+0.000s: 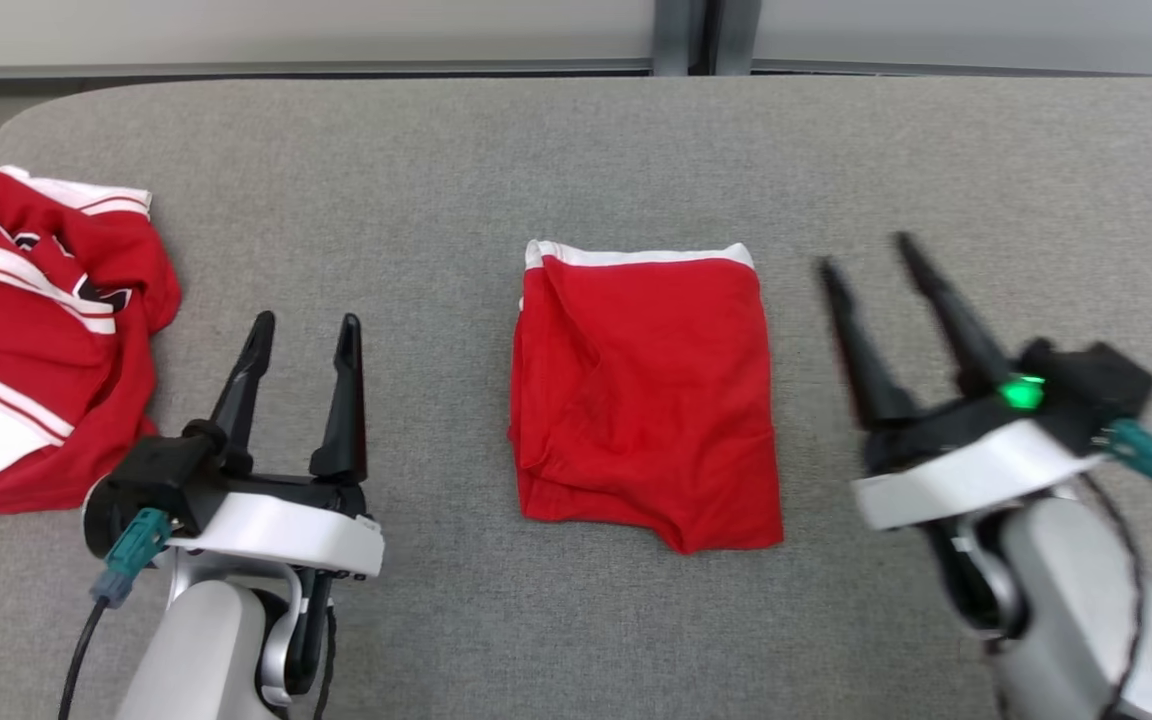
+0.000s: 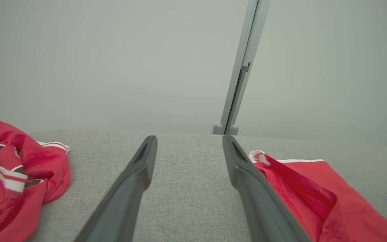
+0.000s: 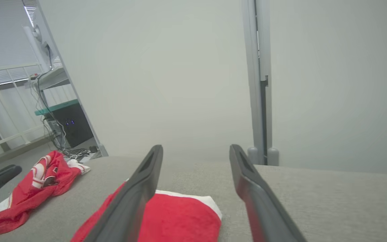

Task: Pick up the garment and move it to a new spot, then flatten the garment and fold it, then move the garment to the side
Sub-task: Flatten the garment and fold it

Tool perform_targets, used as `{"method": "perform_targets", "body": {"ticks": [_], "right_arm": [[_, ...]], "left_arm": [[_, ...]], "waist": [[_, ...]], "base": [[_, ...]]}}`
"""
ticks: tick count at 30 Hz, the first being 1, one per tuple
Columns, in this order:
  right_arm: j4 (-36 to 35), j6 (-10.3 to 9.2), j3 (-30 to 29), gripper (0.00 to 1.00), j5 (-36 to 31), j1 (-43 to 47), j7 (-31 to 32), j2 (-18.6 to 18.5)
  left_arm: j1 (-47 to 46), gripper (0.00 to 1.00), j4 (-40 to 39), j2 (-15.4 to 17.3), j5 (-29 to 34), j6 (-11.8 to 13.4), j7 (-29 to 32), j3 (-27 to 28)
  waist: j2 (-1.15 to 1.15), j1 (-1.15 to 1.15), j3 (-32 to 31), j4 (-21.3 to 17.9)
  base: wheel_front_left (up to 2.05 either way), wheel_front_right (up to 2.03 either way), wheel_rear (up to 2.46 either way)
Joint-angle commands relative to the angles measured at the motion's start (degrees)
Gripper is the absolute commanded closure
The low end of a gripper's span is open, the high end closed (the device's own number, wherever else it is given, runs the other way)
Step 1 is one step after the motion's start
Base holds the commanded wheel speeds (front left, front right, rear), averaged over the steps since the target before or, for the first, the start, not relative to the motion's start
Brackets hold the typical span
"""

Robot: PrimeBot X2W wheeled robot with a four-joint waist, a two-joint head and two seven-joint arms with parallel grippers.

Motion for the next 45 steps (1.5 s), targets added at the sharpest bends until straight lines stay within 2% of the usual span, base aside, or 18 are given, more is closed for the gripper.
{"method": "perform_targets", "body": {"ticks": [1,7,11,18,35,36,37,45], "right_arm": [[-0.59,-0.01,-2.91,0.0,-1.43,1.94,0.1,-0.81],[-3.95,0.0,-15.56,0.0,-5.63,9.5,2.48,-1.4],[-6.66,0.0,-19.16,0.0,-7.54,13.22,4.38,-0.5],[-9.88,0.0,-20.9,0.0,-8.78,16.66,6.96,1.12],[-10.36,0.0,-20.05,0.0,-8.1,17.74,9.46,1.7],[-9.96,0.0,-19.49,0.64,-7.86,17.43,9.84,1.69],[-9.51,0.0,-18.54,1.0,-7.75,16.84,10.23,1.7],[3.66,-0.01,-1.54,1.0,-4.27,5.35,10.39,4.45]], "left_arm": [[0.78,0.0,-0.35,0.61,0.21,0.29,-0.21,0.44],[2.52,0.0,-1.32,2.2,0.05,1.19,-0.08,1.64],[4.0,0.0,-2.27,2.93,0.28,1.61,0.27,1.73],[5.63,0.0,-3.72,3.73,0.54,2.05,1.5,1.02],[6.57,0.0,-5.18,4.04,-0.08,2.62,3.02,-0.17],[6.35,0.0,-5.24,3.95,-0.17,2.69,3.01,-0.19],[6.05,0.0,-5.3,3.9,-0.19,2.58,2.99,-0.29],[1.95,0.0,-4.61,2.28,-0.28,1.74,2.35,-2.05]], "waist": [[0.0,0.0,-0.59,-0.6],[0.0,0.0,-2.12,-1.84],[0.0,0.0,-2.95,-2.54],[0.0,0.0,-4.14,-3.06],[0.0,0.0,-5.54,-2.18],[0.0,0.0,-5.45,-1.95],[0.0,0.0,-5.27,-1.68],[0.0,0.0,-1.37,3.65]], "base": [[0.0,0.0,0.0],[0.0,0.0,0.0],[0.0,0.0,0.0],[0.0,0.0,0.0],[0.0,0.0,0.0],[0.0,0.0,0.0],[0.0,0.0,0.0],[0.0,0.0,0.0]]}}
